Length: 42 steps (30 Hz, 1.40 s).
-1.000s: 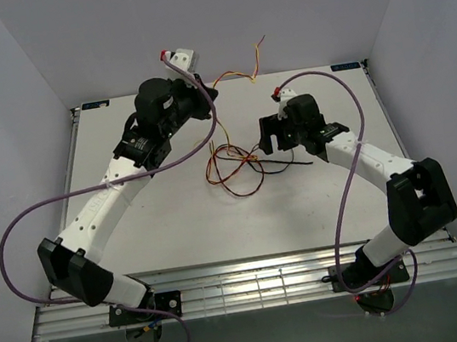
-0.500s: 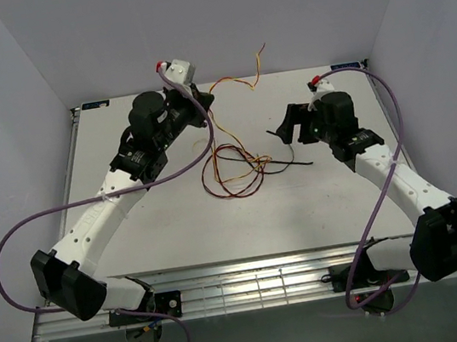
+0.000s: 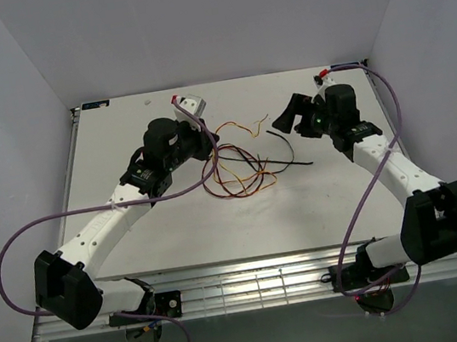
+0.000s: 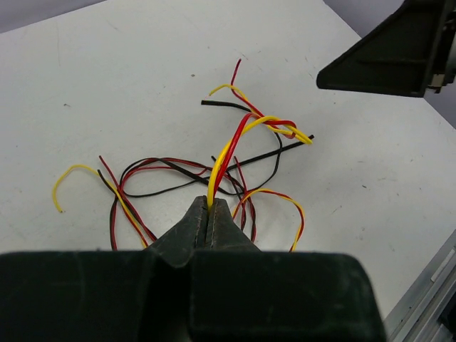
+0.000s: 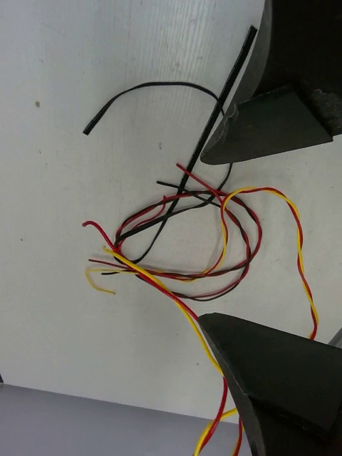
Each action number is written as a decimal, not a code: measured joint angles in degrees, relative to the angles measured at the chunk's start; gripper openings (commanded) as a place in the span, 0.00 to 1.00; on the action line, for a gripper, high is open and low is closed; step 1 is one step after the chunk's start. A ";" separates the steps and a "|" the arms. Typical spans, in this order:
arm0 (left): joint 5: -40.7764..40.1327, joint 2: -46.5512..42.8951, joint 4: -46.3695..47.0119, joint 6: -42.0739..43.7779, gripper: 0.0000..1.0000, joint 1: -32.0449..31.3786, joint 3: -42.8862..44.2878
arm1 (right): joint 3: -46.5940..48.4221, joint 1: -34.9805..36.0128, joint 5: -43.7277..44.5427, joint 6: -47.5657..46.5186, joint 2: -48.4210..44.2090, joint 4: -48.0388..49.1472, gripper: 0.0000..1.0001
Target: Untangle the cables
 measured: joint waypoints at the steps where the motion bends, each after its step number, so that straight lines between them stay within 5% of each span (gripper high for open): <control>1: 0.07 0.00 0.09 -0.17 0.00 0.00 -0.07 | 0.39 0.09 -0.83 0.90 1.57 0.70 0.90; 8: 1.81 -1.05 0.92 -0.26 0.00 0.00 -0.87 | 4.61 2.49 0.96 7.21 11.47 2.10 0.90; 22: 3.98 -2.58 1.36 -0.31 0.00 -0.15 -1.60 | 13.16 8.39 16.28 14.29 17.25 4.66 0.90; 31: 5.90 -2.56 1.44 -0.87 0.00 -0.26 -1.62 | 15.13 9.09 21.29 14.49 21.90 4.90 1.00; 42: 6.47 -2.58 1.79 -0.90 0.00 -0.37 -1.75 | 15.78 11.02 21.73 14.08 22.58 6.73 0.56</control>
